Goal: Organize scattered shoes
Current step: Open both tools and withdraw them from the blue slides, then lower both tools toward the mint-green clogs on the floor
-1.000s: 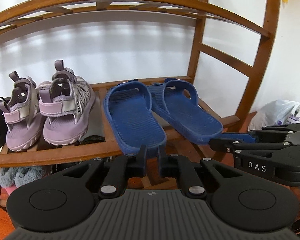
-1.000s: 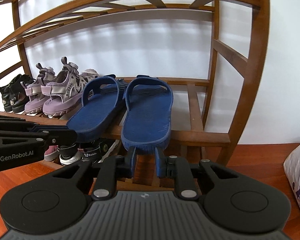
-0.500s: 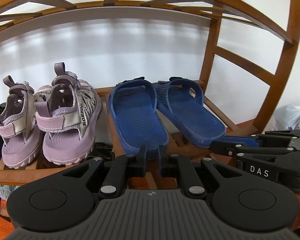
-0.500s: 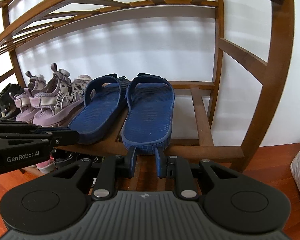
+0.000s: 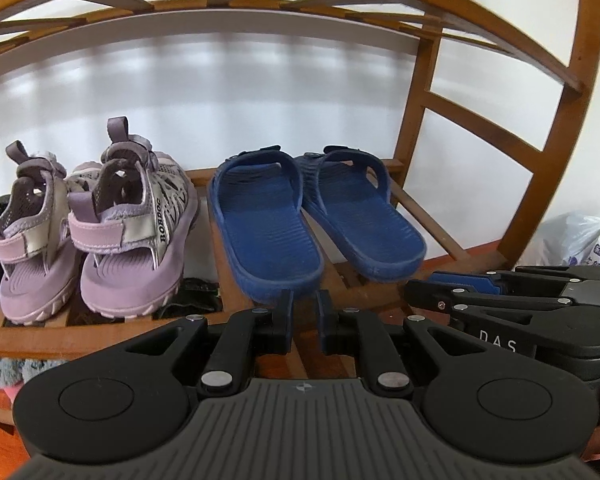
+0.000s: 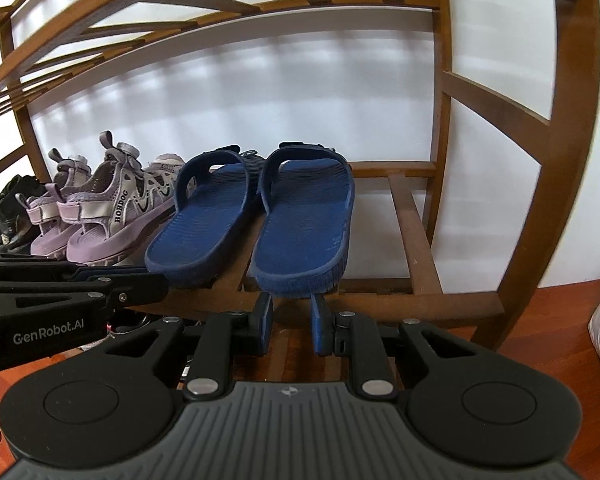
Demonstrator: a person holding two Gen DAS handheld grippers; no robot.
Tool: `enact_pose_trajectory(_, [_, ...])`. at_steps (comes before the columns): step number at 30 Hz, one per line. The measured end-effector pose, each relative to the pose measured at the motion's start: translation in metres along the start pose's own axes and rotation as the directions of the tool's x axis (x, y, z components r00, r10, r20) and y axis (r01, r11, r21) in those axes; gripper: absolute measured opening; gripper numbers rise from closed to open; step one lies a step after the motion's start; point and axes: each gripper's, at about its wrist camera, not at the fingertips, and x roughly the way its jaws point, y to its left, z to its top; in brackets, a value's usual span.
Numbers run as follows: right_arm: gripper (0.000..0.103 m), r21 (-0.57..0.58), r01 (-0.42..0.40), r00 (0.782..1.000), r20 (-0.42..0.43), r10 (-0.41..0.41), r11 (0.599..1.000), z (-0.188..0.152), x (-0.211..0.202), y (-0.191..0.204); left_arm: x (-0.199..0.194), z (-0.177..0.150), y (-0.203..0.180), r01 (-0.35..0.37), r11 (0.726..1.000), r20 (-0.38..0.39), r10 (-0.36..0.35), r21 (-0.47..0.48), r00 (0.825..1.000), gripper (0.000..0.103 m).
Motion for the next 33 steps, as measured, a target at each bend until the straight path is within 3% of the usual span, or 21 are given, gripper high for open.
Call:
enact_pose_trajectory(4, [0.025,0.005,0.01,1.0,-0.003,-0.01,1.0,-0.006,-0.018,0.001,-0.01,-0.004,-0.003,0.006,1.0,-0.007,-0.006,-0.002,1.0,0.021])
enact_pose_trajectory(8, [0.036,0.011,0.025,1.0,-0.002,-0.025,1.0,-0.015,-0.037,0.002,-0.023,-0.013,-0.006,0.011,1.0,-0.016,-0.011,0.004,1.0,0.024])
enact_pose_trajectory(12, [0.049,0.031,0.036,0.999,-0.002,-0.036,0.999,-0.024,-0.055,0.0,-0.037,-0.023,-0.009,0.016,1.0,-0.02,-0.015,0.01,1.0,0.038])
enact_pose_trajectory(14, [0.05,0.039,0.046,0.999,0.001,-0.046,0.998,-0.031,-0.067,-0.001,-0.044,-0.028,-0.011,0.017,1.0,-0.021,-0.017,0.015,1.0,0.042])
enact_pose_trajectory(16, [0.053,0.043,0.055,0.998,0.001,-0.055,0.998,-0.037,-0.076,-0.001,-0.049,-0.033,-0.013,0.02,1.0,-0.022,-0.02,0.021,1.0,0.053])
enact_pose_trajectory(24, [0.087,0.074,0.109,0.994,-0.008,-0.109,0.991,-0.069,-0.111,-0.001,-0.074,-0.06,-0.033,0.027,0.995,-0.039,-0.023,0.096,0.999,0.082])
enact_pose_trajectory(25, [0.087,0.079,0.119,0.993,-0.014,-0.118,0.99,-0.073,-0.115,0.0,-0.075,-0.063,-0.035,0.023,0.994,-0.043,-0.018,0.104,0.999,0.086])
enact_pose_trajectory(33, [0.096,0.135,0.177,0.984,-0.053,-0.171,0.975,-0.113,-0.139,-0.003,-0.078,-0.093,-0.041,0.051,0.993,-0.103,-0.04,0.106,0.994,0.089])
